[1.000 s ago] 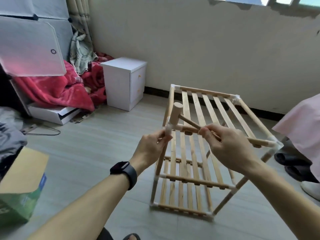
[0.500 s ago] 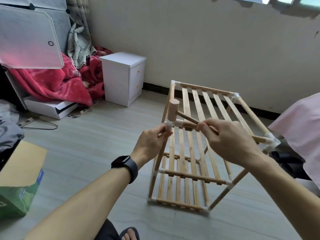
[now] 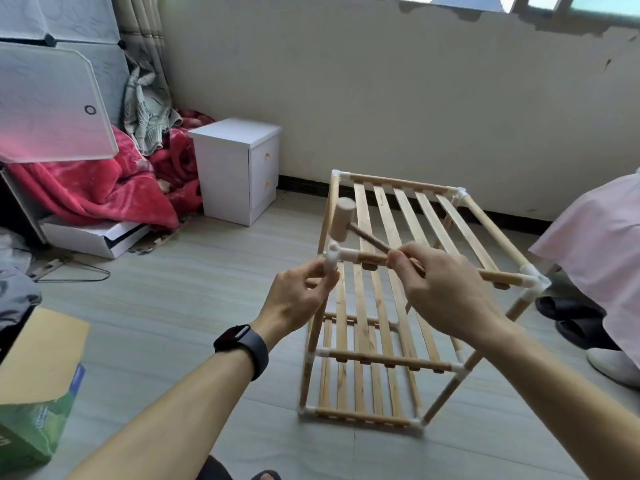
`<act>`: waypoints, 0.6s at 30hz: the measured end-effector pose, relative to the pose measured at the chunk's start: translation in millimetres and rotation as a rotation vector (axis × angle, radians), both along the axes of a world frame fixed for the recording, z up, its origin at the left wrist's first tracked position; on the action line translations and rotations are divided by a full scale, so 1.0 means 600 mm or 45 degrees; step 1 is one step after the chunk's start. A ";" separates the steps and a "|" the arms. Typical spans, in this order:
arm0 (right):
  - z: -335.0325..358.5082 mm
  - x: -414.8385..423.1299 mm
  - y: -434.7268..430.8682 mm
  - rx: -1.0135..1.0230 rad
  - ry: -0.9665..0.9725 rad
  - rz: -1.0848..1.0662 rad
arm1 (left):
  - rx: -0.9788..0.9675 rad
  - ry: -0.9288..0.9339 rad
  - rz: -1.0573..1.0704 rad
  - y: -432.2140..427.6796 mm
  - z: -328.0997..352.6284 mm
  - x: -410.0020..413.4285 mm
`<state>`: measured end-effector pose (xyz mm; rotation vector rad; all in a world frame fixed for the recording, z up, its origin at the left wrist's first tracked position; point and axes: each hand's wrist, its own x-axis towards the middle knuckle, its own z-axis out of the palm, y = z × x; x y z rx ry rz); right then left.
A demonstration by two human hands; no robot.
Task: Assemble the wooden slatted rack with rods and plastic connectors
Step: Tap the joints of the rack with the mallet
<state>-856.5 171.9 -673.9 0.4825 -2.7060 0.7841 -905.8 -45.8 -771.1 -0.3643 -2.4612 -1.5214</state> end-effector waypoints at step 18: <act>-0.073 -0.062 0.093 -0.807 -0.046 -0.444 | -0.610 0.350 -0.004 0.065 0.056 -0.036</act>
